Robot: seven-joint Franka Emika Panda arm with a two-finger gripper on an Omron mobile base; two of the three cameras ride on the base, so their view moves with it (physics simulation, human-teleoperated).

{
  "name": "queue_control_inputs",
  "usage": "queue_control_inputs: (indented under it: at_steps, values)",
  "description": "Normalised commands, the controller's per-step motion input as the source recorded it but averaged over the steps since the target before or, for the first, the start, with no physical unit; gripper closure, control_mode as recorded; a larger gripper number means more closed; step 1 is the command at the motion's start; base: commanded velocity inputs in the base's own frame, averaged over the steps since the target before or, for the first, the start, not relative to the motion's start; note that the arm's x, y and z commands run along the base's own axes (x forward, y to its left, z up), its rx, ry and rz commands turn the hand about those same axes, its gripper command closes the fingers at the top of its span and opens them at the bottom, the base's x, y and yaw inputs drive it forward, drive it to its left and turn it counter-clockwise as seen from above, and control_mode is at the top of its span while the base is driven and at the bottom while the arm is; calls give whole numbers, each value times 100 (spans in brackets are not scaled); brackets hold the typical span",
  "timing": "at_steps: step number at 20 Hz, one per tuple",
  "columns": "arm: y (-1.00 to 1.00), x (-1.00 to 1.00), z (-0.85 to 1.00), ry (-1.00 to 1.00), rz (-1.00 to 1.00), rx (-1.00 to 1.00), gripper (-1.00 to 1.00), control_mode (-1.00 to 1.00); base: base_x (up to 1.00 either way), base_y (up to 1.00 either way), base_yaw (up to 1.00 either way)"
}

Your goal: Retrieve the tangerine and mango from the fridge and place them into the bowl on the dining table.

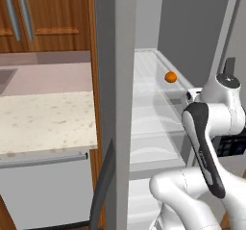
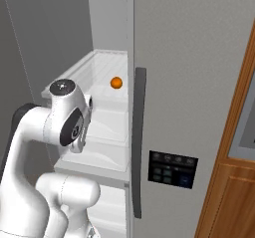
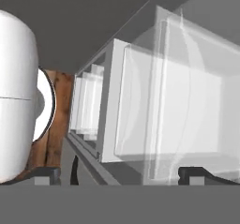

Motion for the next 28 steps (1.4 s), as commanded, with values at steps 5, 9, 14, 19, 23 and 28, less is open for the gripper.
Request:
queue_control_inputs:
  at_steps: [5,9,14,19,23,28]
  values:
    - [1,18,17,3,8,-35,-100,-100,0,0,0]
    - [0,24,26,4,14,-27,-100,-100,0,0,0]
    - [0,29,52,8,22,-21,-100,-100,0,0,0]
    - [0,12,50,9,29,-16,-100,-100,0,0,0]
    - [0,25,33,3,26,-8,-100,-100,0,0,0]
    - [-11,38,4,-1,22,0,-100,-100,0,0,0]
